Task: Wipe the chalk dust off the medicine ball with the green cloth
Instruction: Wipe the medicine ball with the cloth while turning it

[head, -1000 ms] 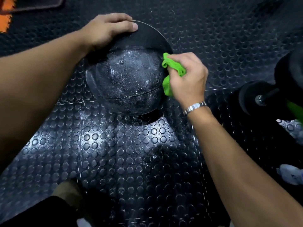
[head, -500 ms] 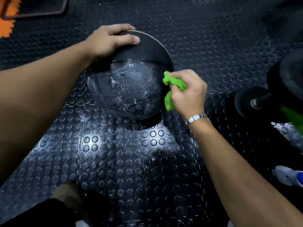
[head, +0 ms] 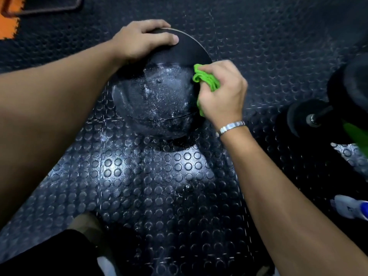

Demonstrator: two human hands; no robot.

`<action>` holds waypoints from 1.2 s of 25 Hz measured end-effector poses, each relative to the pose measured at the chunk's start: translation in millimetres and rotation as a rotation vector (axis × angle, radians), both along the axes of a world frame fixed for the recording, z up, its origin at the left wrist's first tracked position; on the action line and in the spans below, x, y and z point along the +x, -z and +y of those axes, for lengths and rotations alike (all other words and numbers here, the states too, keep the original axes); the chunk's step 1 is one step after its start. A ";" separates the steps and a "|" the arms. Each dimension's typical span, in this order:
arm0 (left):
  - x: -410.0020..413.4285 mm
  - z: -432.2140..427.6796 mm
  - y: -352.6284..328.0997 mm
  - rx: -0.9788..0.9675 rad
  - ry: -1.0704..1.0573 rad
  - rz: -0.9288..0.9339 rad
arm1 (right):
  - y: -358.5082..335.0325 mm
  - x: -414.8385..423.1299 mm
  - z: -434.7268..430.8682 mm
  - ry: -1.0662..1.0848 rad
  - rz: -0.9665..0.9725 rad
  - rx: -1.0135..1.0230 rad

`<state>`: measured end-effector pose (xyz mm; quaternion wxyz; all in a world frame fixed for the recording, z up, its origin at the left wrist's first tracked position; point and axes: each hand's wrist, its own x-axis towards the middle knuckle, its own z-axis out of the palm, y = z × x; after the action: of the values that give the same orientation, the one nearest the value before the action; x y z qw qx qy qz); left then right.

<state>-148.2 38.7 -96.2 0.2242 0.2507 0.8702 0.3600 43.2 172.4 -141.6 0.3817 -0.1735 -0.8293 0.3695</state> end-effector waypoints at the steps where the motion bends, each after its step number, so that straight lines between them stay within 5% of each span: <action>1: -1.3 1.1 -0.1 0.000 -0.005 0.009 | 0.2 2.6 -9.1 -0.060 0.008 0.065; 3: -2.6 -1.1 0.2 0.011 -0.004 0.006 | 13.6 25.5 -18.5 -0.151 0.009 0.181; 7: -0.7 -1.0 2.3 0.016 0.015 -0.004 | 25.3 30.5 -1.4 0.058 0.017 -0.113; 11: -3.8 0.7 1.7 0.037 0.000 0.004 | 36.5 46.4 -24.2 -0.062 0.007 0.031; 16: -0.2 -2.5 2.0 0.031 -0.032 -0.026 | 34.0 31.6 -11.5 0.122 0.026 -0.187; 19: -3.3 -6.5 3.2 0.060 -0.052 -0.012 | 39.5 47.3 -37.2 -0.072 0.055 0.032; 24: 3.0 -7.5 4.1 0.044 -0.056 -0.028 | 24.0 23.7 -25.6 0.064 0.078 -0.058; 28: 0.7 -8.5 4.1 0.064 -0.069 -0.003 | 26.6 41.3 -41.2 -0.151 0.039 0.294; 30: 0.9 -6.7 6.2 0.060 -0.062 0.017 | 23.5 37.1 -30.2 -0.089 0.050 0.252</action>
<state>-147.3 32.0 -102.4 0.1978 0.2335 0.8682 0.3905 80.3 142.3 -165.1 0.4043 -0.0780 -0.8661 0.2832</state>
